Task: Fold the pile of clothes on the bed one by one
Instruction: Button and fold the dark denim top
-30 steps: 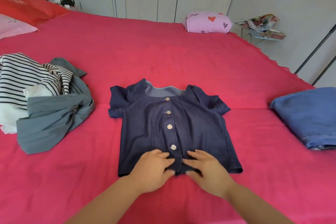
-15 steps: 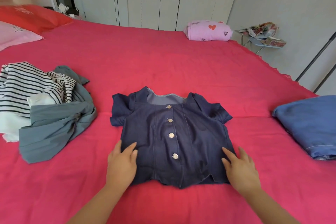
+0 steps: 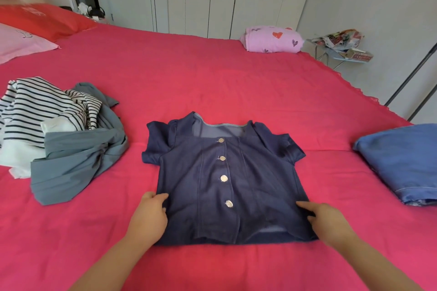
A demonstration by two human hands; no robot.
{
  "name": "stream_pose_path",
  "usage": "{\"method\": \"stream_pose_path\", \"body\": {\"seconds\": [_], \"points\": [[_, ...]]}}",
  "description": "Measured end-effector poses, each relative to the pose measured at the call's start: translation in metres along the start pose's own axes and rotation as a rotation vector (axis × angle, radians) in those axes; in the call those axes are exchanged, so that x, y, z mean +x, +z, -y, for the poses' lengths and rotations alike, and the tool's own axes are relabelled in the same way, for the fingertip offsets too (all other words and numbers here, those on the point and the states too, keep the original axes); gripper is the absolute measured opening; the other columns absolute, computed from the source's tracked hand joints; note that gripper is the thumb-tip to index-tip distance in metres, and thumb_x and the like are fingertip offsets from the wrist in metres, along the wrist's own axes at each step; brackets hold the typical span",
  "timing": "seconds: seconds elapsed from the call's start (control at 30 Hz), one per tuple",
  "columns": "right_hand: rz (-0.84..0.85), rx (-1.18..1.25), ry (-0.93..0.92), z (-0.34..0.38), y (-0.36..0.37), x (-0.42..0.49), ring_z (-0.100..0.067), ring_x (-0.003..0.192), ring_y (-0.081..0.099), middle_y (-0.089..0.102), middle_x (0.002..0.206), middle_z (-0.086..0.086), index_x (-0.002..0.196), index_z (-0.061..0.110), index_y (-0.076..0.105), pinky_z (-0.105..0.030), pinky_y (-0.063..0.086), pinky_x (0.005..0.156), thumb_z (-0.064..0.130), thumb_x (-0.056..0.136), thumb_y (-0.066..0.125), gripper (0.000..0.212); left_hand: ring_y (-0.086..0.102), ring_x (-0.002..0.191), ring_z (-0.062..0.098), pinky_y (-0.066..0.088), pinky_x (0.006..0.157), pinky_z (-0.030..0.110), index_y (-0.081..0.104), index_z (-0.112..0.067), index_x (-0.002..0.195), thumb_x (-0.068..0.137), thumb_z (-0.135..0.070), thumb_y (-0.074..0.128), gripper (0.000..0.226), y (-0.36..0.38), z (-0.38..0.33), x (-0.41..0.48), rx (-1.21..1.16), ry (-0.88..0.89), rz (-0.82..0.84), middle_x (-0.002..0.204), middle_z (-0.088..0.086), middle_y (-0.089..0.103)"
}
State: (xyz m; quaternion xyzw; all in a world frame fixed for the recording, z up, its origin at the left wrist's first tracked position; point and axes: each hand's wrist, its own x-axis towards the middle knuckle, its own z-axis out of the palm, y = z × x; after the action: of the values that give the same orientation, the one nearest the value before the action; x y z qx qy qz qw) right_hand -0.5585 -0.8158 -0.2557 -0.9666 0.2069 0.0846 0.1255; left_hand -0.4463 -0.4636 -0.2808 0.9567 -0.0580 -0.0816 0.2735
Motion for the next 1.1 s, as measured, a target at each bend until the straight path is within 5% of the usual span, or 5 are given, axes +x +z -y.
{"method": "stream_pose_path", "body": {"seconds": [0.23, 0.53, 0.7, 0.8, 1.1], "points": [[0.058, -0.108, 0.051, -0.001, -0.007, 0.010, -0.017, 0.113, 0.053, 0.037, 0.101, 0.005, 0.133, 0.037, 0.047, -0.024, 0.036, 0.102, 0.027, 0.087, 0.056, 0.048, 0.050, 0.117, 0.026, 0.035, 0.103, 0.031, 0.051, -0.016, 0.132, 0.087, -0.026, 0.060, 0.046, -0.015, 0.002, 0.018, 0.002, 0.018, -0.082, 0.125, 0.012, 0.048], [-0.150, 0.042, -0.194, 0.090, -0.023, 0.074, -0.018, 0.119, 0.048, 0.047, 0.125, 0.000, 0.132, 0.028, 0.050, -0.026, 0.038, 0.101, 0.021, 0.088, 0.057, 0.045, 0.044, 0.125, 0.034, 0.034, 0.100, 0.037, 0.042, 0.000, 0.135, 0.088, -0.018, 0.060, 0.053, -0.041, -0.002, 0.104, -0.305, -0.132, -0.283, 0.132, 0.022, 0.051], [-0.171, 0.135, -0.459, 0.180, -0.009, 0.115, -0.013, 0.127, 0.040, 0.042, 0.136, 0.007, 0.140, 0.029, 0.039, -0.026, 0.035, 0.104, 0.026, 0.095, 0.045, 0.045, 0.046, 0.125, 0.028, 0.037, 0.105, 0.040, 0.037, -0.001, 0.139, 0.081, -0.039, 0.067, 0.076, -0.042, 0.004, 0.151, -0.957, -0.420, -0.182, 0.141, 0.014, 0.045], [-0.181, 0.134, -0.606, 0.233, 0.004, 0.143, -0.013, 0.135, 0.030, 0.034, 0.146, 0.005, 0.143, 0.028, 0.034, -0.026, 0.026, 0.111, 0.023, 0.098, 0.038, 0.045, 0.061, 0.093, 0.028, 0.048, 0.083, 0.036, 0.061, 0.002, 0.112, 0.081, -0.032, 0.069, 0.046, -0.042, 0.013, 0.175, -1.231, -0.502, -0.093, 0.110, 0.017, 0.065], [-0.083, 0.031, -0.524, 0.283, 0.046, 0.195, -0.024, 0.146, -0.001, 0.000, 0.158, 0.003, 0.148, 0.036, 0.006, -0.042, 0.010, 0.116, 0.032, 0.102, 0.025, 0.050, 0.068, 0.072, 0.024, 0.053, 0.063, 0.031, 0.063, -0.003, 0.095, 0.082, -0.019, 0.067, 0.021, -0.047, 0.015, 0.200, -1.292, -0.368, 0.129, 0.085, 0.016, 0.070]]}}
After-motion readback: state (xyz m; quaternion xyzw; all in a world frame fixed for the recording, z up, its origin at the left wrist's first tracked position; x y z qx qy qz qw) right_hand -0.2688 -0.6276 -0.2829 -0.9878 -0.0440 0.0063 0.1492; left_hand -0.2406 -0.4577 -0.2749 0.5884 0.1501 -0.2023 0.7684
